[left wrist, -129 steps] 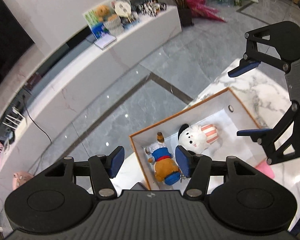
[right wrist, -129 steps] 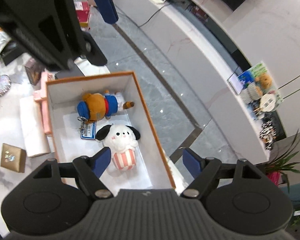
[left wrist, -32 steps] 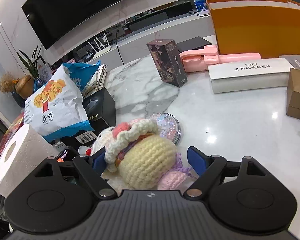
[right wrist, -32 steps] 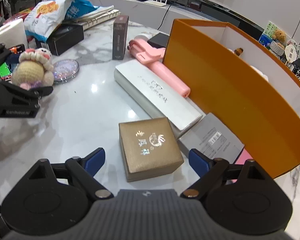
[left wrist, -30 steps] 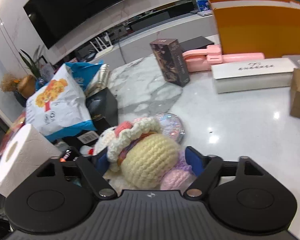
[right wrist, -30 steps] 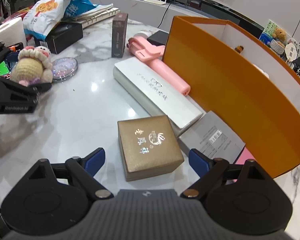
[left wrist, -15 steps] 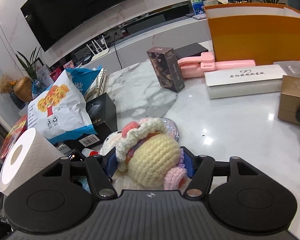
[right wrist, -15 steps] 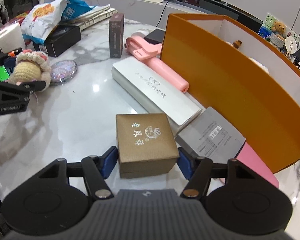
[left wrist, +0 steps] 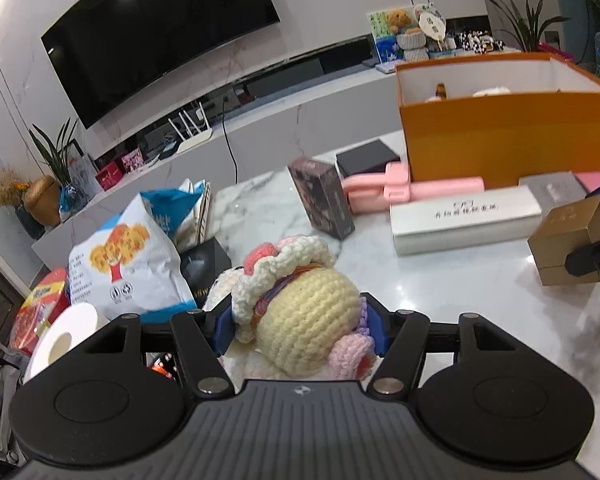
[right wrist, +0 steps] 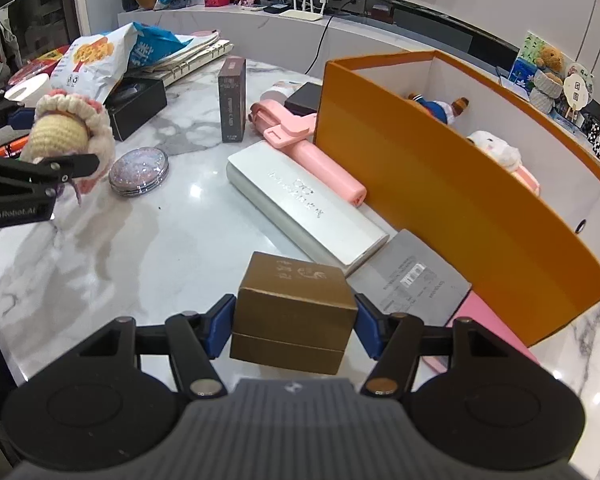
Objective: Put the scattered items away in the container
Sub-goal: 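Grasp the gold gift box with the right tool while the left tool grasps the crocheted bunny, then lift the gift box and crocheted bunny and carry them over the orange box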
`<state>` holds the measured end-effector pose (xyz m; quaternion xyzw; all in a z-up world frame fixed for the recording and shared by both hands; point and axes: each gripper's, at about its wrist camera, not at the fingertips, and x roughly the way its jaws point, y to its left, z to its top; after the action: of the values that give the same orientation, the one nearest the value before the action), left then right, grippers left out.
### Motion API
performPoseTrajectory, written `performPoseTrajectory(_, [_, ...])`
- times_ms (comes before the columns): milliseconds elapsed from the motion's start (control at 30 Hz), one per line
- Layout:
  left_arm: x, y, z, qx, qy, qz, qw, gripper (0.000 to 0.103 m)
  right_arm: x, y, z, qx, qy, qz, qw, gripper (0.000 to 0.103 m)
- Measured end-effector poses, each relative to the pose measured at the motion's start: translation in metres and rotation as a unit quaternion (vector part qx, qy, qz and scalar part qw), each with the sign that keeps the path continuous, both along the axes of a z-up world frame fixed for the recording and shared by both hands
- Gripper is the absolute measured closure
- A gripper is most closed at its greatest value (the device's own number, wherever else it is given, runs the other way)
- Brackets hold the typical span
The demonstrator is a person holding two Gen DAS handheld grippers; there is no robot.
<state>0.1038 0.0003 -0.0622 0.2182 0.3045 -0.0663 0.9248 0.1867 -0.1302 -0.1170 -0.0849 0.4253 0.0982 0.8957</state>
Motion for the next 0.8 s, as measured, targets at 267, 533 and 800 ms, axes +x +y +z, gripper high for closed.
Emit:
performPoseTrajectory(267, [-0.001, -0.017, 0.032, 0.004, -0.031, -0.033, 0.9990, 0.030, -0.015, -0.014, 0.027, -0.004, -0.020, -0.008, 1.000, 0.038])
performPoseTrajectory(533, [0.014, -0.056, 0.101, 0.008, -0.095, -0.106, 0.9898, 0.030, -0.020, -0.041, 0.083, -0.032, -0.056, -0.006, 0.998, 0.038])
performPoseTrajectory(800, [0.026, -0.103, 0.193, -0.003, -0.163, -0.193, 0.9677, 0.030, -0.014, -0.065, 0.173, -0.110, -0.112, 0.017, 0.987, 0.038])
